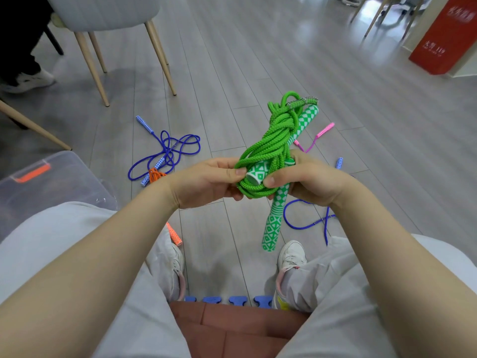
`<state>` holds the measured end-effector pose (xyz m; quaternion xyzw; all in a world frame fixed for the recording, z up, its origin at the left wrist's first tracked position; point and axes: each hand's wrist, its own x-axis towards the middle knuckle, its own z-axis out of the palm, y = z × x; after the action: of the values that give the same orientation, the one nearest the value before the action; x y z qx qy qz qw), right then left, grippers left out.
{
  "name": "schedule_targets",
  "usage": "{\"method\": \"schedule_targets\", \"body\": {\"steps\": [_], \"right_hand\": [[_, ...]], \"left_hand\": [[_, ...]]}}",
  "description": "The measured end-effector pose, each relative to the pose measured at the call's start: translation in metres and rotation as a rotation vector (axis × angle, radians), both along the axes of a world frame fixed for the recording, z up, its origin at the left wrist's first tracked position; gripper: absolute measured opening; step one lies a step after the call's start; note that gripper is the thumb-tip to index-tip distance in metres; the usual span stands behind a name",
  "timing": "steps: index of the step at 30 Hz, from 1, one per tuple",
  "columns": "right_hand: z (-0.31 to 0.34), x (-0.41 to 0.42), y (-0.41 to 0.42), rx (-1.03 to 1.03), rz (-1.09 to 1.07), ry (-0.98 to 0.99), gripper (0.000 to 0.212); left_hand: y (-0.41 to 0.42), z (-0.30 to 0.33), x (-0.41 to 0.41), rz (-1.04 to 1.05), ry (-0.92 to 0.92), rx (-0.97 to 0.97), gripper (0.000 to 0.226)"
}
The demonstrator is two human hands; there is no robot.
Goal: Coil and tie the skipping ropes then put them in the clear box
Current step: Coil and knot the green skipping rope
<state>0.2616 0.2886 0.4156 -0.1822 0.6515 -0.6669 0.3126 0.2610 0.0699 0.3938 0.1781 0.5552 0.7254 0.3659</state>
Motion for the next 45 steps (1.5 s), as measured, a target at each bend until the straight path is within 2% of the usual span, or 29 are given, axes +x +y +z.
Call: {"method": "schedule_targets", "body": {"steps": [5,8,10,14,19,21,24,25,27,30,34,36,40,42,45], "right_hand": [[-0.005,0.002,-0.004,-0.032,-0.032,0.028,0.048],[-0.006,0.001,-0.005,-0.012,-0.071,0.081,0.036],[-0.004,0.0,-0.006,-0.031,-0.107,0.101,0.03],[-0.008,0.001,-0.01,-0.114,-0.117,0.039,0.028],[-0.005,0.002,-0.007,-0.1,-0.058,0.042,0.03],[-0.007,0.001,-0.01,-0.026,-0.169,0.079,0.028],[-0.011,-0.004,-0.016,0.124,-0.399,0.104,0.018],[-0.012,-0.005,-0.017,0.136,-0.45,0.078,0.016],[-0.011,-0.005,-0.017,0.158,-0.486,0.041,0.014],[-0.012,-0.001,-0.02,0.224,-0.479,0.096,0.015],[-0.011,0.001,-0.028,0.143,-0.518,0.062,0.017],[-0.01,0.002,-0.031,0.122,-0.507,0.039,0.017],[-0.015,0.005,-0.038,0.07,-0.521,0.029,0.019],[-0.017,0.001,-0.04,-0.06,-0.538,-0.028,0.019],[-0.018,-0.005,-0.04,-0.374,-0.493,-0.165,0.025]], "left_hand": [[-0.003,-0.002,-0.001,-0.009,-0.019,0.04,0.043],[-0.005,0.0,-0.004,0.076,0.133,-0.068,0.019],[-0.004,0.001,-0.007,0.169,0.211,-0.133,0.021],[0.004,-0.001,-0.001,0.241,0.176,-0.034,0.022],[0.012,-0.002,0.004,0.294,0.197,-0.041,0.019],[0.012,0.002,-0.002,0.381,0.14,-0.068,0.013],[0.008,0.008,-0.009,0.536,0.038,-0.096,0.015],[0.008,0.008,-0.009,0.55,0.058,-0.113,0.014],[0.008,0.005,-0.006,0.523,0.224,-0.26,0.01],[0.017,-0.004,0.0,0.588,0.377,-0.441,0.019],[0.03,-0.004,0.002,0.801,0.329,-0.294,0.019],[0.032,-0.003,0.003,0.811,0.312,-0.254,0.02],[0.03,-0.005,0.003,0.83,0.363,-0.295,0.02],[0.027,-0.004,0.001,0.821,0.393,-0.305,0.019],[0.025,-0.001,-0.001,0.753,0.411,-0.327,0.018]]}}
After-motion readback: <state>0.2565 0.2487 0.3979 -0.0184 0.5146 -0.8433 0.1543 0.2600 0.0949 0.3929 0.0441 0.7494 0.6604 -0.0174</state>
